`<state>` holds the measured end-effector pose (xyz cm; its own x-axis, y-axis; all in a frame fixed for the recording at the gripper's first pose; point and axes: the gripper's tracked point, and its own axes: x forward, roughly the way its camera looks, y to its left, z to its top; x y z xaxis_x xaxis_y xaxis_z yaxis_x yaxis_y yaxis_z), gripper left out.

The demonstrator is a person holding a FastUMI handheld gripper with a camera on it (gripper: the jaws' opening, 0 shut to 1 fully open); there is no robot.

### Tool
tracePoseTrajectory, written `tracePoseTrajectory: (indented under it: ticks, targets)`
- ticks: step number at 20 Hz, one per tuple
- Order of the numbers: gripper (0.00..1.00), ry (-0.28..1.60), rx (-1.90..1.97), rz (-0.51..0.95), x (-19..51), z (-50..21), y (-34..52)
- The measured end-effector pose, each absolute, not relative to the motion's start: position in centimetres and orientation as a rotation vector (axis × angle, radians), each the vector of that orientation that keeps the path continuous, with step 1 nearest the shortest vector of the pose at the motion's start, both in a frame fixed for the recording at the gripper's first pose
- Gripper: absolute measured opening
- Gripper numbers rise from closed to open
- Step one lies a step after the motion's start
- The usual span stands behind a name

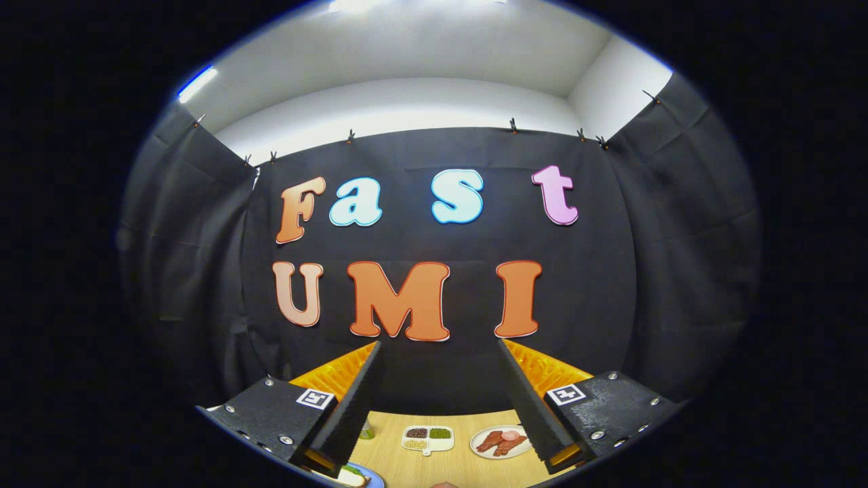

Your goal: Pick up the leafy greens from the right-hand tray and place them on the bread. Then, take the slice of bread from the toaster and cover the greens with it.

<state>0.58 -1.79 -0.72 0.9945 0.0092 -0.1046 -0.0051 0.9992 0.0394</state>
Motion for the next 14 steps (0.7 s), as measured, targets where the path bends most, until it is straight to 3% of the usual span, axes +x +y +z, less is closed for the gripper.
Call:
tracePoseTrajectory:
  ticks: [14]
  targets:
    - [0.98,0.042,-0.079,0.04,2.8,2.0,1.5]
